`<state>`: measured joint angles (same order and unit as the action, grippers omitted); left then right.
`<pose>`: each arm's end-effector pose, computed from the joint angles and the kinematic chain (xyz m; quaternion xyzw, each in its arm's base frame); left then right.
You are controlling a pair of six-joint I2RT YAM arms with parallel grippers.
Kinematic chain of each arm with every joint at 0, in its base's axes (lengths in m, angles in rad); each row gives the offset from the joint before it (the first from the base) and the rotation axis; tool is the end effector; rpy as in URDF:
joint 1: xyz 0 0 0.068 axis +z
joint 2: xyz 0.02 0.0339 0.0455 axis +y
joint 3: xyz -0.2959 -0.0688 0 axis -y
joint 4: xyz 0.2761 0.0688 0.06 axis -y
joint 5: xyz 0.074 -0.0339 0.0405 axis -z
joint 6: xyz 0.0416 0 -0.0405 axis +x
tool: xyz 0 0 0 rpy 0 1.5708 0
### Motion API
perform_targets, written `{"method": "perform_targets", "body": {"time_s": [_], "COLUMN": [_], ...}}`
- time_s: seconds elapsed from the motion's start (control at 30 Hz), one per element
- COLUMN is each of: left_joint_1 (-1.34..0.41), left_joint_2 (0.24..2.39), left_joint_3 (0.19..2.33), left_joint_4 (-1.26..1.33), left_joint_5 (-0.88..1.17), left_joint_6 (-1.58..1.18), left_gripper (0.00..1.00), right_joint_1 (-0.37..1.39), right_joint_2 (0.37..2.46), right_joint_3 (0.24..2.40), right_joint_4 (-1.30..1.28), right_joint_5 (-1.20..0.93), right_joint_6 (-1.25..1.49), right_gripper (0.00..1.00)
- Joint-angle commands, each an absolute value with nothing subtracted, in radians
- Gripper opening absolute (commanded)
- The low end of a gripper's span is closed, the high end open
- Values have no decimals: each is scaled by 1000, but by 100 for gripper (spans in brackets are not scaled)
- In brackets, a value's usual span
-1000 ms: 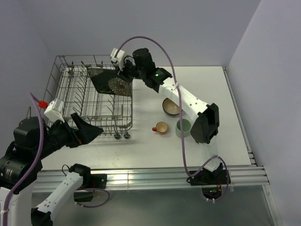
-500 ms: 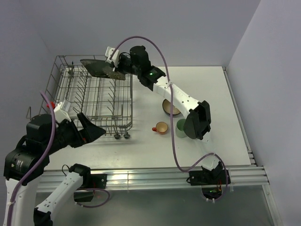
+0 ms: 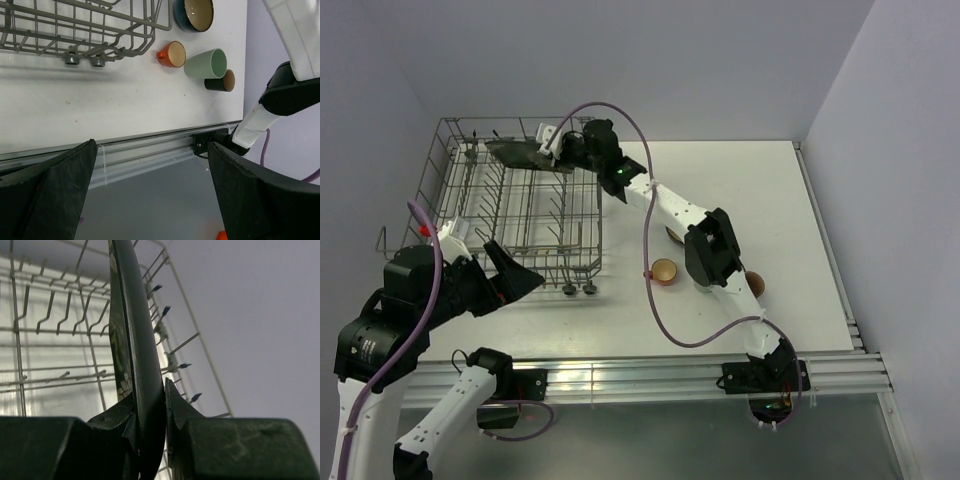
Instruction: Load the mixed dishes into the dish rack
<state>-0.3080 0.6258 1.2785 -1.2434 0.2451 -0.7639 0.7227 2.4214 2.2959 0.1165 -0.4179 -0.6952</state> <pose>0.0523 -0.0272 0.4385 -0.1418 0.8660 -0.3313 0.3466 0.4658 0.4332 0.3326 -0.5632 0.4323 0.1568 0.6865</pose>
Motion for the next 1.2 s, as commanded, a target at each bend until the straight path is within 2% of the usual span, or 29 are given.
{"method": "perform_targets", "body": {"time_s": [0.0,0.63,0.8,1.17], "left_joint_1": [-307,-307,-307,-307], "left_joint_2": [629,624,597,586], "left_joint_3": [1266,1141,1114,1097], "left_joint_4": [-1233,-1177,-1170,-1157], "left_joint_5": [238,253,245,238], "left_joint_6": [-759,-779,-810,-838], "left_gripper": [99,99,99,99], "right_joint_1": [718,696,683,667], "right_joint_2": [2381,2376,2422,2434], "right_joint_3": [2388,2424,2506,2487], "right_joint_4": [371,433,426,436], "right_joint_5": [-423,-407,-403,-422], "right_joint_6": [-745,-764,-747,-732], "right_gripper": [0,0,0,0]}}
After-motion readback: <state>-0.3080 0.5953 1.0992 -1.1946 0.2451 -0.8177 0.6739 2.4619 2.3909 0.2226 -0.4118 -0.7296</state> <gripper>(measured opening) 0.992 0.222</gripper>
